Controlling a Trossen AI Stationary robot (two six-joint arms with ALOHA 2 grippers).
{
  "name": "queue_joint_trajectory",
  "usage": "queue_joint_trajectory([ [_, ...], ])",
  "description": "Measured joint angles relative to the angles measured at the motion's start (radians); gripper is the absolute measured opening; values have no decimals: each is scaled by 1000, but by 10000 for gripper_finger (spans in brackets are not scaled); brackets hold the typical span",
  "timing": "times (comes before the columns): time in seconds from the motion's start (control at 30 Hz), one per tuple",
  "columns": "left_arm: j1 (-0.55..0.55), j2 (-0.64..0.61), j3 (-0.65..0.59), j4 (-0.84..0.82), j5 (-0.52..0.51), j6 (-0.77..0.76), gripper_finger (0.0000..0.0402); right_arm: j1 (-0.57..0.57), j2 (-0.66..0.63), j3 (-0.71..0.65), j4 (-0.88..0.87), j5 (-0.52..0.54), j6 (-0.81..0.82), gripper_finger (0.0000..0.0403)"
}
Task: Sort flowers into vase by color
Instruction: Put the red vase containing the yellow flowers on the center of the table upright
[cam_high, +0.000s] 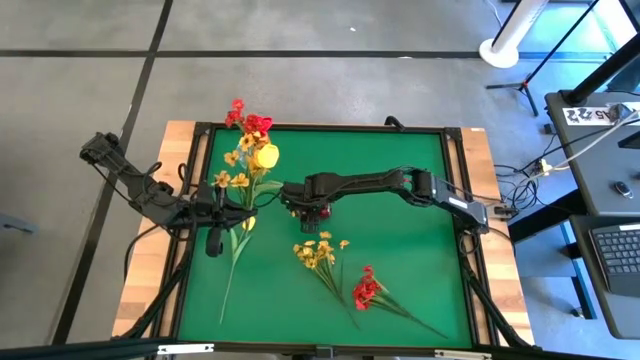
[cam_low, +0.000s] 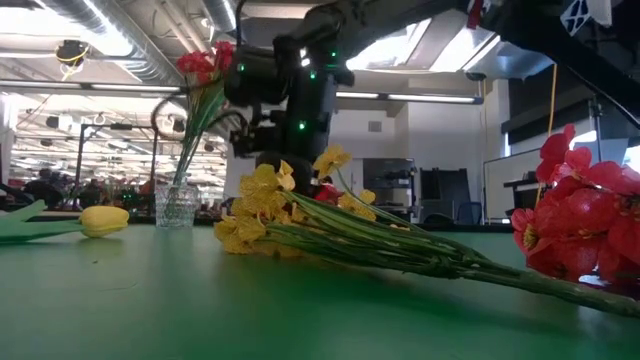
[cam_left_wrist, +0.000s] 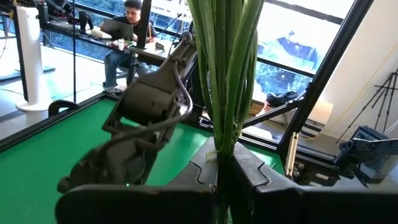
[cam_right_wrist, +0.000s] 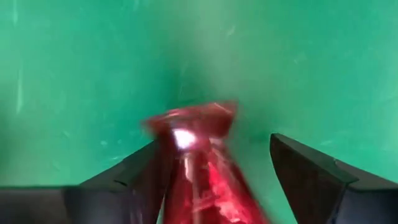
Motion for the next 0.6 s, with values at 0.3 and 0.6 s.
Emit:
queue_joint_trajectory([
  [0.3, 0, 0, 0, -9, 0, 0, 5, -14, 13, 3, -37, -11, 11, 157],
  [0.6, 0, 0, 0, -9, -4, 0, 5, -5, -72, -4, 19, 15, 31, 154],
])
